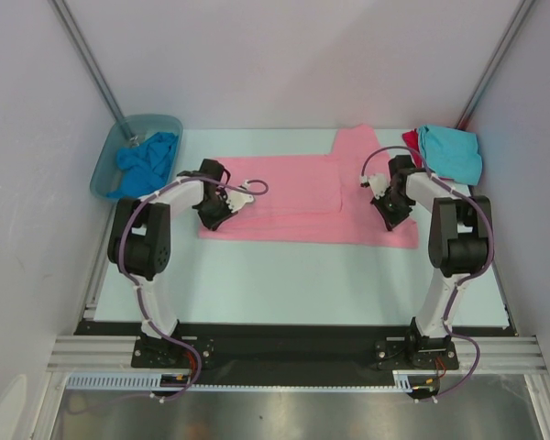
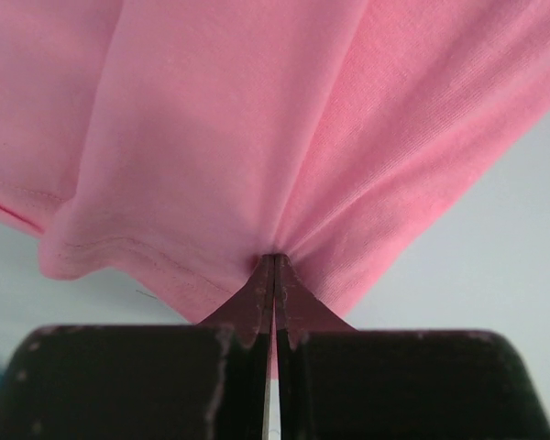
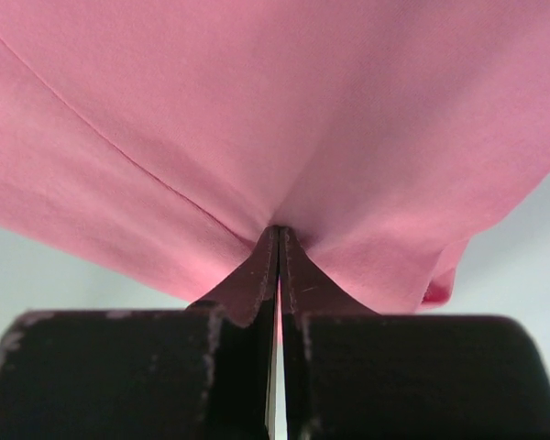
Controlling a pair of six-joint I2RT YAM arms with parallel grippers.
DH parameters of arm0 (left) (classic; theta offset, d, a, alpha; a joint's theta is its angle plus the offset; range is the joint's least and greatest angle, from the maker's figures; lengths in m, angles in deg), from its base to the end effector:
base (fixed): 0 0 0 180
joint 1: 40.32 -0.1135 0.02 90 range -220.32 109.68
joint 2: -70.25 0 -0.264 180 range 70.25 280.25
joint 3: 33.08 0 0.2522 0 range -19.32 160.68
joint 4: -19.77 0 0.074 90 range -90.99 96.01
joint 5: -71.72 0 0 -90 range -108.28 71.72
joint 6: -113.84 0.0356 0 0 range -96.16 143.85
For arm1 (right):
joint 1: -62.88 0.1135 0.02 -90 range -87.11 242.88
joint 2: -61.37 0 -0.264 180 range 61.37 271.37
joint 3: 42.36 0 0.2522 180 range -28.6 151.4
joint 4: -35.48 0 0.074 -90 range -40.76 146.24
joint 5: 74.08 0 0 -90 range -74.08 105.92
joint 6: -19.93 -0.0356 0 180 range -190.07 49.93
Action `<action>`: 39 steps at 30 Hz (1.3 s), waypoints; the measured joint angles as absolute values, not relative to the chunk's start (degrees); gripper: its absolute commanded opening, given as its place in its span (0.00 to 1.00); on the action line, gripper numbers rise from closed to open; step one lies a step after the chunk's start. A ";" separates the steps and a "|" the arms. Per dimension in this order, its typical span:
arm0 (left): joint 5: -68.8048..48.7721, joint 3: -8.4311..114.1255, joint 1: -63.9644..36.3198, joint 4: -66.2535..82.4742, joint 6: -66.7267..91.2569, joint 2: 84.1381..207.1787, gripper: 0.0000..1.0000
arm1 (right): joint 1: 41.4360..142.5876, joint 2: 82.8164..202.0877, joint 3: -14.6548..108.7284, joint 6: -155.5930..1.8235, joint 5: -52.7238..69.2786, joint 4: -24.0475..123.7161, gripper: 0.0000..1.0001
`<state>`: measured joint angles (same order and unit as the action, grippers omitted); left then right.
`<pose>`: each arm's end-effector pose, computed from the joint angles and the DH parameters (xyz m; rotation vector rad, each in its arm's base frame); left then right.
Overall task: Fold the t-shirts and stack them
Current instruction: Fold the tshirt
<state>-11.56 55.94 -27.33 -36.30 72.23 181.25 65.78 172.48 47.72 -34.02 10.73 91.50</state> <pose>0.3607 -0.0875 0.1586 1.4989 2.4905 -0.0701 0.3744 0.0222 0.1626 -0.9806 2.7283 0.0321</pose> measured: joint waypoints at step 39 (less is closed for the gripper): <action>-16.17 58.74 -29.51 -36.14 66.35 182.11 0.11 | 68.80 177.51 54.71 -33.01 15.86 100.18 0.04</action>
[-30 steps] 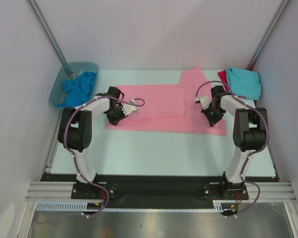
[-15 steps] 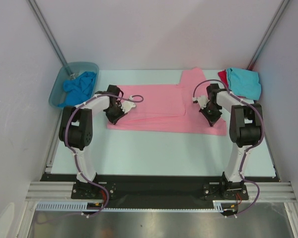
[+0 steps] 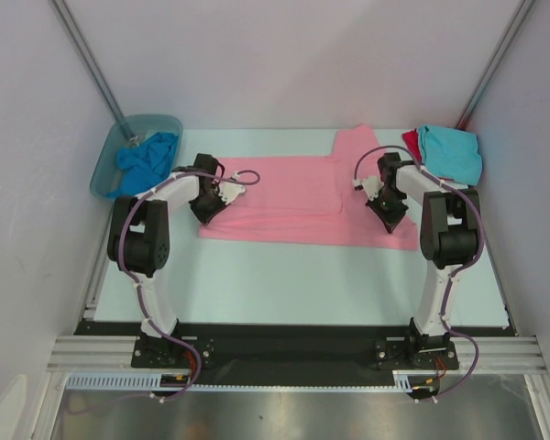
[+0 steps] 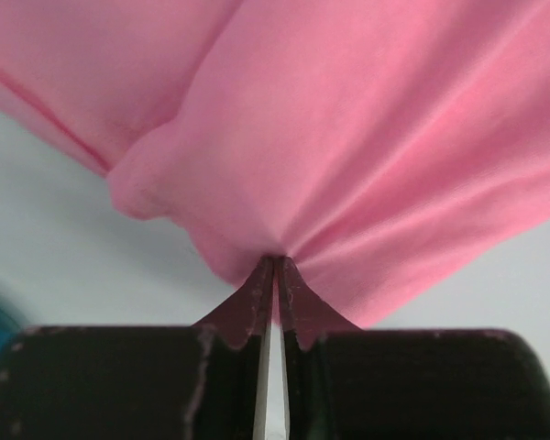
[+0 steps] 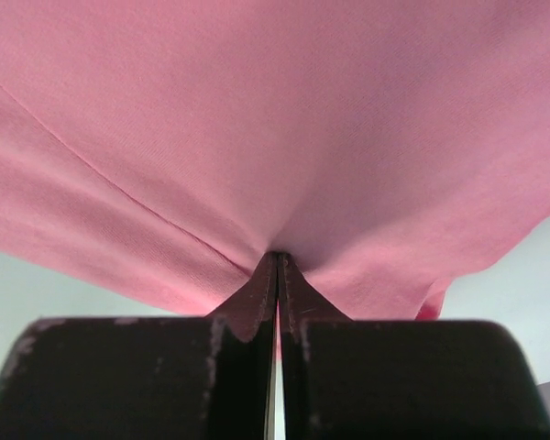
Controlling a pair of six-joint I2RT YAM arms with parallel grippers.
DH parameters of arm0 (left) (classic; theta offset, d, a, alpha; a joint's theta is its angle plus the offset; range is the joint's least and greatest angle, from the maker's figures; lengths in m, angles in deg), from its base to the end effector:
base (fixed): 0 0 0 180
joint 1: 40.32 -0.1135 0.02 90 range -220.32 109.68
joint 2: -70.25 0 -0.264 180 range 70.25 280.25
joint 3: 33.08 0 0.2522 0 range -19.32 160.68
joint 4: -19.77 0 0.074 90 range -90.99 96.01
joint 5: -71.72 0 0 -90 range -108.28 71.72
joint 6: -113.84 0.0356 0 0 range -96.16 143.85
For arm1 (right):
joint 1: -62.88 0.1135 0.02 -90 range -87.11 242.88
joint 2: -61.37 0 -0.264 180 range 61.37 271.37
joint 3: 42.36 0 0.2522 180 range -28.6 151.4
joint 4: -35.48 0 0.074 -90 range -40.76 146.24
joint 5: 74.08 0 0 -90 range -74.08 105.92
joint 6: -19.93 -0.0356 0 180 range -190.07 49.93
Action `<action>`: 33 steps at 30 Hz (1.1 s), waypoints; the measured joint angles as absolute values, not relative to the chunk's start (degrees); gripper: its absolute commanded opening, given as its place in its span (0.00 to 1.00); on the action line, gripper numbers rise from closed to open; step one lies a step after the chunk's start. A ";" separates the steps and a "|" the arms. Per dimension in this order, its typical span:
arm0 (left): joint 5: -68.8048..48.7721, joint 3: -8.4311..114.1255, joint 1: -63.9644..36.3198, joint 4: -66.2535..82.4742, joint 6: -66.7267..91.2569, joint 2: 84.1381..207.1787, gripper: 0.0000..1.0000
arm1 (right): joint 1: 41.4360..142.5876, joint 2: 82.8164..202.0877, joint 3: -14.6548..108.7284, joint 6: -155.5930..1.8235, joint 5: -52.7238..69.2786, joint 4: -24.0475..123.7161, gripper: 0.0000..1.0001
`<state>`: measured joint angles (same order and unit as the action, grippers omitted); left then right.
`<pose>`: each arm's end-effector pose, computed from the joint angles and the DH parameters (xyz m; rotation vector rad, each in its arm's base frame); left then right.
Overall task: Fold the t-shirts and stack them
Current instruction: Fold the tshirt
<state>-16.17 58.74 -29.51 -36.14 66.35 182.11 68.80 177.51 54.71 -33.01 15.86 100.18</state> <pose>0.3748 -0.0729 0.1658 1.3050 2.5846 0.0462 0.3845 0.0399 0.1591 -1.1124 2.8252 -0.0428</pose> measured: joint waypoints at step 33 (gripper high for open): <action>-14.57 64.58 -28.90 -29.28 64.79 175.37 0.27 | 72.14 173.77 57.64 -36.68 13.70 95.48 0.00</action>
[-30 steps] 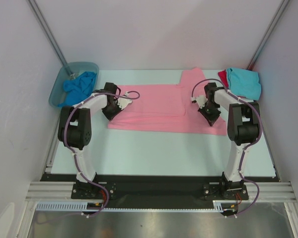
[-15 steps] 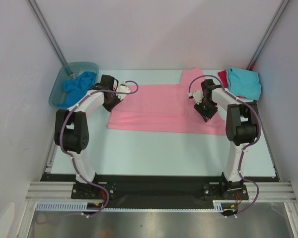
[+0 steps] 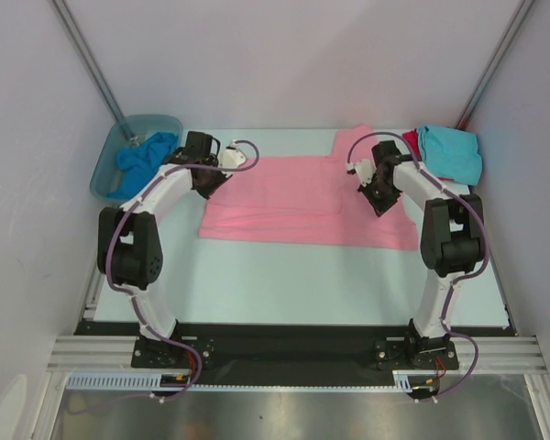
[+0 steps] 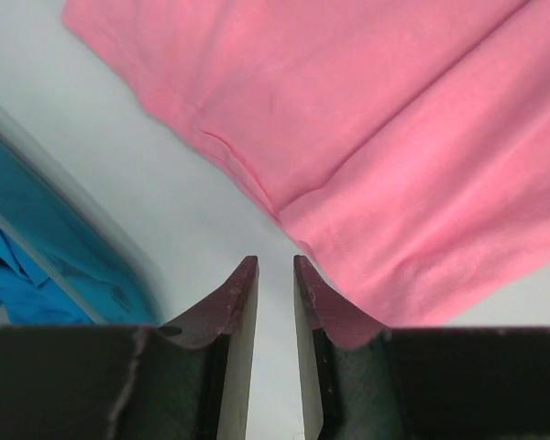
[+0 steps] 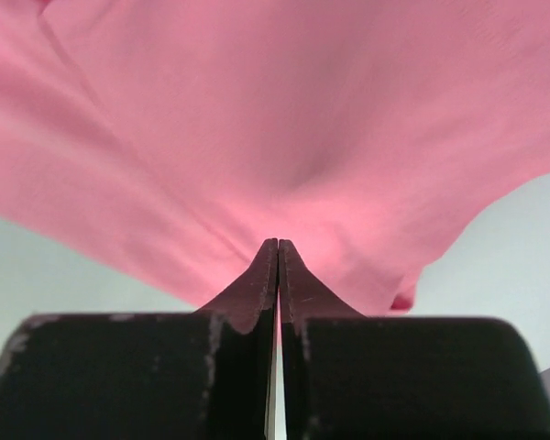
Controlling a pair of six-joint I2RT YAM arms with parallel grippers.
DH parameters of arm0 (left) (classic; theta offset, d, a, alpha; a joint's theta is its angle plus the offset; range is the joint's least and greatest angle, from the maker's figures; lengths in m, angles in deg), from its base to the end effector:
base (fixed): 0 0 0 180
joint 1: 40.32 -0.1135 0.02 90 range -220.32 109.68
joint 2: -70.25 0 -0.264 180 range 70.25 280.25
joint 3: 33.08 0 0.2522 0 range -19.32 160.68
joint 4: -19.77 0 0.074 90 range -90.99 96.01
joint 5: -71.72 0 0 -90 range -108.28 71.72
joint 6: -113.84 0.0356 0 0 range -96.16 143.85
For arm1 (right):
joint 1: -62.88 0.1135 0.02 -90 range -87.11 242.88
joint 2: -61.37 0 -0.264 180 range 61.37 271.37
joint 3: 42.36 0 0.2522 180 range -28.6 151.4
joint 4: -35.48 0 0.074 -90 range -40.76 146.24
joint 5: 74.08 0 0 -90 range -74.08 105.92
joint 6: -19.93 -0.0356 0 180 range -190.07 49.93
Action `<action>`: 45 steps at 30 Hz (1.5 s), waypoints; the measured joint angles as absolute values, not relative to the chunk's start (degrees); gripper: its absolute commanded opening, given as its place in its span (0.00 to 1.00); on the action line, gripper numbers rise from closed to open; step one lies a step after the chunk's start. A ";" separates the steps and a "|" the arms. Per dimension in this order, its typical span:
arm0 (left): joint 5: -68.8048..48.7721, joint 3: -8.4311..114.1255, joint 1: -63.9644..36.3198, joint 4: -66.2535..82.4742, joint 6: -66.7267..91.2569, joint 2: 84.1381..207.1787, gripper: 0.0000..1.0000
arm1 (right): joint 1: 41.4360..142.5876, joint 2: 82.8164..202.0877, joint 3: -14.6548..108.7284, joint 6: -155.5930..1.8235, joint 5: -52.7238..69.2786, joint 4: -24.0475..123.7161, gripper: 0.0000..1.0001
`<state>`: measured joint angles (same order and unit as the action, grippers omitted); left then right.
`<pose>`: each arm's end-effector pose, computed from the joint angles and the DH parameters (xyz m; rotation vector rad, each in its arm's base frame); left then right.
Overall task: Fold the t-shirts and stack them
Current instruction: Fold the tshirt
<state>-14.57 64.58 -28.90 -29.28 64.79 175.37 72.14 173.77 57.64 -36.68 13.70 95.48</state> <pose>0.3910 -0.0813 0.2443 1.1511 2.2845 0.1160 0.3946 0.0657 0.1990 -1.0381 2.6359 -0.0380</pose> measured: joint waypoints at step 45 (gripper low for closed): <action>-10.16 28.84 -14.28 -18.00 96.86 148.93 0.98 | 98.09 153.14 32.15 -19.02 23.62 90.60 0.64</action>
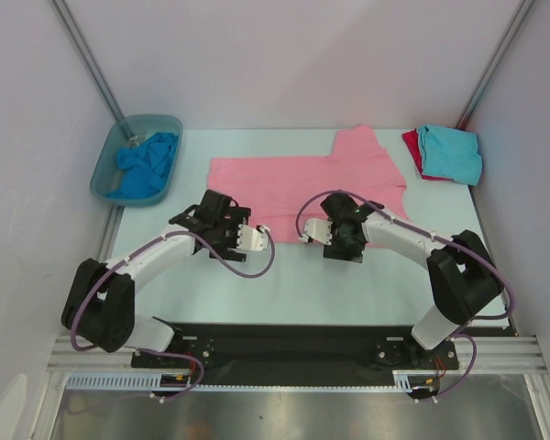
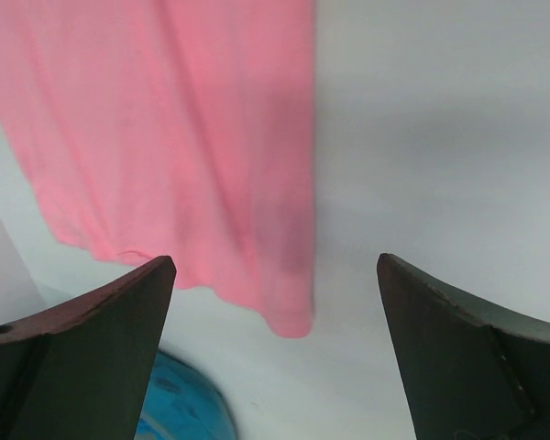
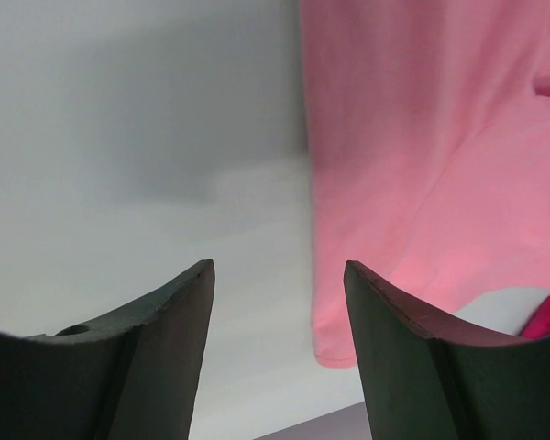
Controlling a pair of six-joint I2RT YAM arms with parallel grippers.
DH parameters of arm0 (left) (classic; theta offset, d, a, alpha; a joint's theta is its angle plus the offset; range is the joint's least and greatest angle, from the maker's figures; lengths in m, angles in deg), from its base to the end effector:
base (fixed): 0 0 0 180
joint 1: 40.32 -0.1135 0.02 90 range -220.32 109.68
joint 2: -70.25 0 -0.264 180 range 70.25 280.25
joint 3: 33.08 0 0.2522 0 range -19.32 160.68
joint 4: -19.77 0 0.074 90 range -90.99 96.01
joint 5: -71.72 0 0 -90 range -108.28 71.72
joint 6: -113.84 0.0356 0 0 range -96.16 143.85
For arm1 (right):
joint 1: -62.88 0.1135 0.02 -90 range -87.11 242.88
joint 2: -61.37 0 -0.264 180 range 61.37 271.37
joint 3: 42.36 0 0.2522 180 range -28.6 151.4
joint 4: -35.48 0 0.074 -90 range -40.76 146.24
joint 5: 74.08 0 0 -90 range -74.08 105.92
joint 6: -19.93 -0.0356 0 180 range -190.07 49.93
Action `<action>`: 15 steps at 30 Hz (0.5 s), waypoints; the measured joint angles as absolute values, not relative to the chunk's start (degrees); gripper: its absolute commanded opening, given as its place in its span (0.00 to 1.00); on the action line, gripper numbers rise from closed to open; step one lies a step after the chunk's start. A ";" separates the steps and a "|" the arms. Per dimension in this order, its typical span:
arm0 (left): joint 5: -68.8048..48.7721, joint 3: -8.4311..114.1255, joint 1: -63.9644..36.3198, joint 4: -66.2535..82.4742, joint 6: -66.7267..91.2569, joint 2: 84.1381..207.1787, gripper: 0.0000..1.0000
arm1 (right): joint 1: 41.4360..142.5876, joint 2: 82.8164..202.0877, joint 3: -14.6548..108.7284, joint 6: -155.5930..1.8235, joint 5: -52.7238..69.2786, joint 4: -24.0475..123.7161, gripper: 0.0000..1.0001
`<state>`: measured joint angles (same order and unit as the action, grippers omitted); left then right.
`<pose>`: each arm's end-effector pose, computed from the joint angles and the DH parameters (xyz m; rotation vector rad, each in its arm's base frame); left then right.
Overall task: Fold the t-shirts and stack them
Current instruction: Fold the tshirt
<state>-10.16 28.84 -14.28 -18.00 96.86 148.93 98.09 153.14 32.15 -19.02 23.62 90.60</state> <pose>0.2431 -0.1244 0.2107 1.9504 1.5889 0.1569 0.2496 0.1703 0.1984 -1.9234 2.0966 -0.2504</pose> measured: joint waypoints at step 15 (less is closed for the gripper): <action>-12.39 37.15 -14.00 -20.43 93.43 166.04 0.98 | 94.89 155.50 32.15 -18.98 22.97 91.37 0.61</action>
<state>-12.39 37.15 -14.00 -20.43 93.43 166.04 94.89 155.50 32.15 -18.98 22.97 91.37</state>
